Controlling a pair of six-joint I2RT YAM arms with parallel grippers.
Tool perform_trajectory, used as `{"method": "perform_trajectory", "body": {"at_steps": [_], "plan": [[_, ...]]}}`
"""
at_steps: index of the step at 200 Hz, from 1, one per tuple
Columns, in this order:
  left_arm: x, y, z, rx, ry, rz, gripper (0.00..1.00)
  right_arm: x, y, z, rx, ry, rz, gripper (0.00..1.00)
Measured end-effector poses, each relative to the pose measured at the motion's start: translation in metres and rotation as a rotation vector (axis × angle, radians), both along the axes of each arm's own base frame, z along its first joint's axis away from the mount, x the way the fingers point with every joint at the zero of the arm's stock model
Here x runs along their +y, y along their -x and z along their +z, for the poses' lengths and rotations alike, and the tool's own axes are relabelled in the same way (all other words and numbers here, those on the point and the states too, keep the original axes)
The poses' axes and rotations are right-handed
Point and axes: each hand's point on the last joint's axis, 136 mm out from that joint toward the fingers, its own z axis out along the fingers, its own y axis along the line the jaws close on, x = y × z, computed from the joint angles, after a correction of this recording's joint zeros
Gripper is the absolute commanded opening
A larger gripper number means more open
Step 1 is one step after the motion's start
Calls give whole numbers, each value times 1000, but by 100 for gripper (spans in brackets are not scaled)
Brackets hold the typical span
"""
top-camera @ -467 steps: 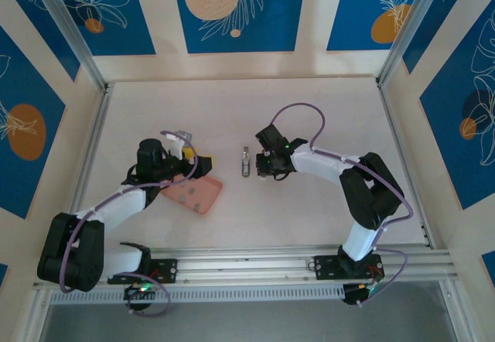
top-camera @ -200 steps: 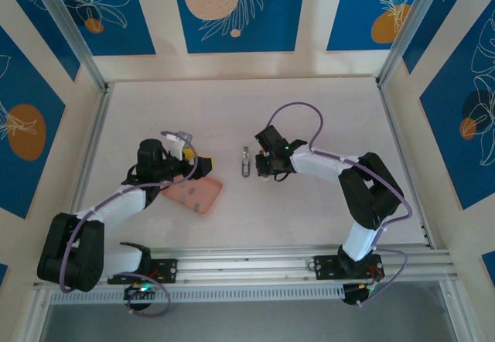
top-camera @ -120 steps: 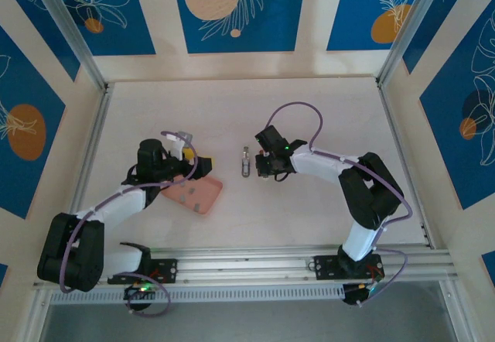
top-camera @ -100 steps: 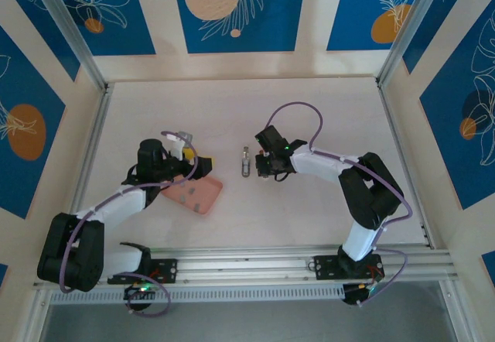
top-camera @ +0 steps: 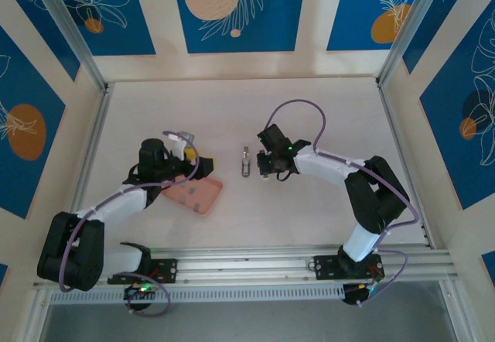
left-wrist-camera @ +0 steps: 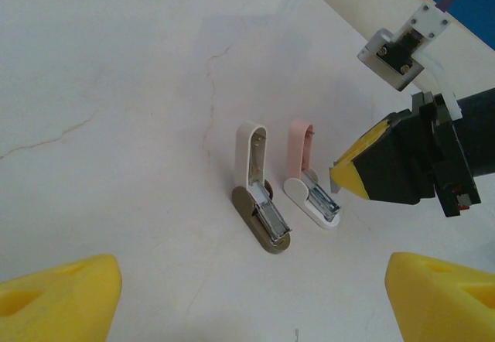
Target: Load the staples into the stapler
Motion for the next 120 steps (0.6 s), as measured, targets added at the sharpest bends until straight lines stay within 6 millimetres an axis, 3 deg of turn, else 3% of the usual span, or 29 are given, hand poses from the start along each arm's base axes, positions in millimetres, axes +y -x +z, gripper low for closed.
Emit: {"method": "perform_trajectory", "body": {"at_steps": [52, 120], "plan": [[-7, 3, -9, 26, -12, -17, 88, -4, 4, -7, 11, 16, 12, 13], [-8, 2, -8, 22, -12, -18, 88, -3, 5, -7, 16, 11, 16, 13]]}}
